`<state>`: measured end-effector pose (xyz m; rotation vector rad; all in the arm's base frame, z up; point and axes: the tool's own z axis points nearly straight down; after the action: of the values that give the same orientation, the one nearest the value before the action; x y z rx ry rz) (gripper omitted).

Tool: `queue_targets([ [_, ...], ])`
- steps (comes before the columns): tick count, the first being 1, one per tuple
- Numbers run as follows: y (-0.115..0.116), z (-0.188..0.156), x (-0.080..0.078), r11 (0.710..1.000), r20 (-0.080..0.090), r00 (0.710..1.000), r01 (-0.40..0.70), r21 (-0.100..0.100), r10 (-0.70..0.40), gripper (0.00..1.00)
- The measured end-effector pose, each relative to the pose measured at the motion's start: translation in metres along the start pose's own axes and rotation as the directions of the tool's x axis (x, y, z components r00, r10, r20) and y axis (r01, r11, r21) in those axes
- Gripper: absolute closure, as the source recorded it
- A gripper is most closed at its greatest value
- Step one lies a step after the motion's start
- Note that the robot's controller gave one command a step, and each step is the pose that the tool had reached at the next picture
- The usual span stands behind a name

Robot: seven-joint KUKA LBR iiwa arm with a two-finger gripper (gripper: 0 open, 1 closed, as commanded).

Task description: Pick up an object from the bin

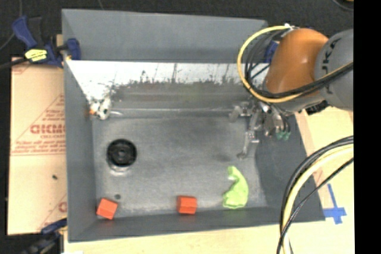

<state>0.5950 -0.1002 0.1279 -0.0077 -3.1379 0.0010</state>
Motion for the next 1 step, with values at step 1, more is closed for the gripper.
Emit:
queue_targets([
  [1, 0.0004, -0.0050, -0.0017, 1.000, 0.008, 1.000, 0.004, 0.001, -0.004, 0.00],
])
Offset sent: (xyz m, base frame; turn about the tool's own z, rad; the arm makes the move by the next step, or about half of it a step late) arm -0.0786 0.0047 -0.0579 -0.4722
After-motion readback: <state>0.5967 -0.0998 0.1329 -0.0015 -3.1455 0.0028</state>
